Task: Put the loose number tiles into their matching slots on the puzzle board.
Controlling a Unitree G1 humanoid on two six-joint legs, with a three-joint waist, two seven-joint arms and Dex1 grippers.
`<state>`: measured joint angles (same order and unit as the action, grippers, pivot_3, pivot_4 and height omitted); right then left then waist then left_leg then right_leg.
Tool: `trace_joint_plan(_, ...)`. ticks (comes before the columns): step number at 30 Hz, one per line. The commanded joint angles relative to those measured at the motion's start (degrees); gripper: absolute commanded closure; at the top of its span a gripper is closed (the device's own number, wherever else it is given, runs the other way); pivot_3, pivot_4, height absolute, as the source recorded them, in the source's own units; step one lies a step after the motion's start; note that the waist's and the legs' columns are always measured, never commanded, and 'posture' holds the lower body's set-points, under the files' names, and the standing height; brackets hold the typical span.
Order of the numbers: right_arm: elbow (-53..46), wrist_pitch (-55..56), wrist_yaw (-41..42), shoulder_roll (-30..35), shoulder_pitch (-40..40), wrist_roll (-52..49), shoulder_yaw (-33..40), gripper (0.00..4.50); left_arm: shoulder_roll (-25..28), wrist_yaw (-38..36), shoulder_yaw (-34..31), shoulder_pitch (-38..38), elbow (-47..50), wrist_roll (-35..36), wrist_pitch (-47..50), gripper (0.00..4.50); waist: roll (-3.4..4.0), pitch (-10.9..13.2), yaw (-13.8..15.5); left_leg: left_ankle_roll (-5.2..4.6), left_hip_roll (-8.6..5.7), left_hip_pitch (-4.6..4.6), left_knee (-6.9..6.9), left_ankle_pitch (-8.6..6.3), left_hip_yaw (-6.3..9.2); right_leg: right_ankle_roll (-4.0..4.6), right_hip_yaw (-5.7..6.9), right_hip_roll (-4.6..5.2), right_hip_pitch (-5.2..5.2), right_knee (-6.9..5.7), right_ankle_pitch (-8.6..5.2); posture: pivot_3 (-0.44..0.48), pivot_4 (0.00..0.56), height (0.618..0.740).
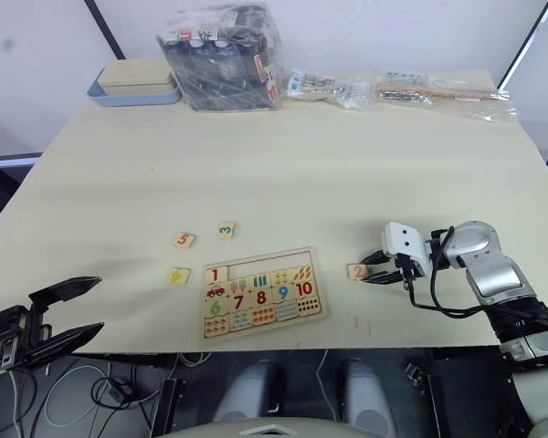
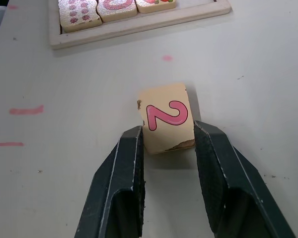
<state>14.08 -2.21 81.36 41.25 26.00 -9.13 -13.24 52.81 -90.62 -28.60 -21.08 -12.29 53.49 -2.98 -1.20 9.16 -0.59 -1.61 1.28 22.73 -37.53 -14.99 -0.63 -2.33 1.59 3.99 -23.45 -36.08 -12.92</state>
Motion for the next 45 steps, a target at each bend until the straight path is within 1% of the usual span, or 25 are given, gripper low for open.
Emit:
trace_joint_plan(1, -4.5, -1.6, -0.1, 0.4, 0.9, -1.0, 0.8, 3.61, 0.1, -1.9, -0.2, -0.5, 0.5, 0.3, -0.8, 0.0, 0.0, 0.0, 0.0, 0.0, 0.0, -0.01, 0.0, 0.0, -0.01, 0.0, -0.01, 0.0, 0.0, 0.0, 0.0, 0.0, 0.15, 0.74)
trace_joint_plan(5, -14.2, -10.7, -0.7, 1.9, 2.5, -2.6, 0.8, 3.61, 0.0, -1.9, -0.4, -0.8, 0.7, 0.2, -0.9, 0.0, 0.01, 0.0, 0.0, 0.0, 0.01, -0.02, 0.0, 0.0, -0.01, 0.0, -0.03, 0.0, -0.02, -0.07, 0.0, 0.0, 0.15, 0.74)
trace_joint_plan(8, -22.5, -20.7, -0.3, 3.9, 5.9, -2.7, -1.0, 3.61, -0.2, -1.9, -0.6, -1.1, 0.8, 0.1, -0.9, 0.0, 0.03, 0.0, 0.0, 0.0, 0.02, -0.03, -0.01, 0.0, 0.01, 0.0, -0.05, 0.0, -0.04, -0.12, 0.0, 0.0, 0.15, 0.74)
trace_joint_plan(11, -30.3, -30.1, -2.7, 5.8, 11.8, 2.2, -5.1, 3.61, -0.4, -1.9, -1.0, -1.7, 1.0, 0.1, -1.0, 0.0, 0.01, 0.0, -0.1, 0.0, 0.03, -0.08, -0.04, 0.0, 0.2, 0.08, -0.1, 0.02, -0.08, -0.16, -0.05, 0.0, 0.15, 0.74)
trace_joint_plan(12, -31.4, -31.6, -3.4, 6.1, 12.7, 2.8, -5.8, 3.61, -0.4, -1.9, -1.0, -1.8, 1.0, 0.1, -1.0, 0.0, -0.05, 0.0, -0.1, 0.0, 0.03, -0.07, -0.04, 0.0, 0.2, 0.19, -0.12, 0.03, -0.12, -0.2, -0.11, 0.0, 0.15, 0.74)
trace_joint_plan(14, -34.1, -38.5, -2.8, 5.4, 17.9, 1.6, -7.9, 3.61, -0.5, -1.9, -1.1, -1.8, 1.0, 0.1, -1.0, 0.0, -0.17, -0.1, 0.1, 0.0, 0.03, -0.07, -0.04, 0.0, 0.23, 0.2, -0.09, 0.03, -0.17, -0.23, -0.12, 0.0, 0.15, 0.74)
trace_joint_plan(16, -33.3, -45.9, -2.3, 2.3, 26.8, 2.8, -12.7, 3.61, -0.7, -1.9, -1.2, -1.7, 1.0, -0.1, -0.8, 0.0, -0.12, -0.1, -0.1, 0.01, 0.02, -0.02, -0.04, 0.0, 0.24, 0.2, -0.07, 0.05, -0.18, -0.22, -0.12, 0.0, 0.15, 0.74)
trace_joint_plan(18, -31.2, -50.5, -2.8, -0.3, 32.9, 4.3, -17.0, 3.61, -0.8, -1.9, -1.1, -1.6, 1.1, -0.3, -0.7, 0.0, -0.06, 0.0, -0.4, 0.0, 0.01, 0.02, -0.16, 0.0, 0.11, 0.2, -0.27, 0.07, -0.3, -0.42, -0.11, 0.0, 0.15, 0.74)
trace_joint_plan(20, -29.6, -53.4, -3.4, -2.1, 36.7, 4.8, -20.0, 3.61, -1.0, -1.9, -1.0, -1.4, 1.1, -0.5, -0.6, 0.0, -0.06, 0.0, -0.5, 0.01, 0.04, -0.04, -0.24, 0.0, 0.13, 0.27, -0.28, 0.04, -0.37, -0.64, -0.13, 0.0, 0.15, 0.74)
trace_joint_plan(22, -27.2, -56.0, -4.2, -5.4, 41.2, 4.9, -22.7, 3.61, -1.1, -1.9, -0.9, -0.9, 1.1, -0.7, -0.4, 0.0, -0.11, -0.1, -0.3, 0.01, 0.04, -0.04, -0.24, 0.0, 0.19, 0.31, -0.2, 0.05, -0.41, -0.67, -0.15, 0.0, 0.15, 0.74)
trace_joint_plan(24, -25.7, -56.6, -4.5, -7.3, 43.8, 5.2, -24.8, 3.61, -1.1, -1.9, -0.8, -0.6, 1.0, -0.9, -0.2, 0.0, -0.12, -0.1, -0.2, 0.01, 0.02, 0.05, -0.3, 0.0, 0.24, 0.3, -0.13, 0.08, -0.41, -0.67, -0.14, 0.0, 0.15, 0.74)
trace_joint_plan(27, -23.0, -56.9, -5.0, -11.6, 48.7, 6.9, -30.6, 3.61, -1.2, -1.9, -0.7, 0.0, 1.2, -1.2, 0.3, 0.0, -0.08, 0.0, -0.3, 0.01, -0.03, 0.12, -0.41, -0.01, 0.21, 0.29, -0.16, 0.14, -0.41, -0.66, -0.14, 0.0, 0.15, 0.74)
trace_joint_plan(29, -21.0, -57.8, -5.9, -14.4, 50.1, 6.9, -32.1, 3.61, -1.2, -1.9, -0.7, 0.2, 1.2, -1.5, 0.5, 0.0, -0.09, -0.1, -0.5, 0.01, -0.02, 0.11, -0.45, -0.01, 0.21, 0.29, -0.15, 0.12, -0.41, -0.69, -0.14, 0.0, 0.15, 0.74)
trace_joint_plan(34, -12.3, -58.3, -10.1, -23.3, 52.1, 8.4, -35.6, 3.61, -1.2, -1.9, -0.9, 0.1, 1.4, -1.7, 0.9, 0.0, -0.1, -0.1, -0.7, 0.02, 0.01, 0.08, -0.45, 0.0, 0.26, 0.26, -0.11, 0.06, -0.42, -0.76, -0.11, 0.0, 0.15, 0.74)
trace_joint_plan(39, -6.7, -58.4, -12.0, -28.6, 52.6, 8.4, -36.8, 3.61, -1.2, -1.9, -1.2, 0.0, 1.9, -1.9, 1.5, 0.0, -0.1, -0.1, -0.7, 0.02, -0.01, 0.12, -0.45, 0.0, 0.26, 0.22, -0.09, 0.07, -0.42, -0.74, -0.09, 0.0, 0.15, 0.74)
trace_joint_plan(45, -1.7, -56.7, -14.3, -33.1, 51.3, 9.6, -38.2, 3.61, -1.6, -1.9, -1.8, -1.1, 2.8, -2.0, 1.8, 0.0, -0.1, -0.1, -1.0, 0.03, -0.01, 0.12, -0.45, 0.0, 0.29, 0.22, -0.08, 0.06, -0.43, -0.75, -0.09, 0.0, 0.15, 0.74)
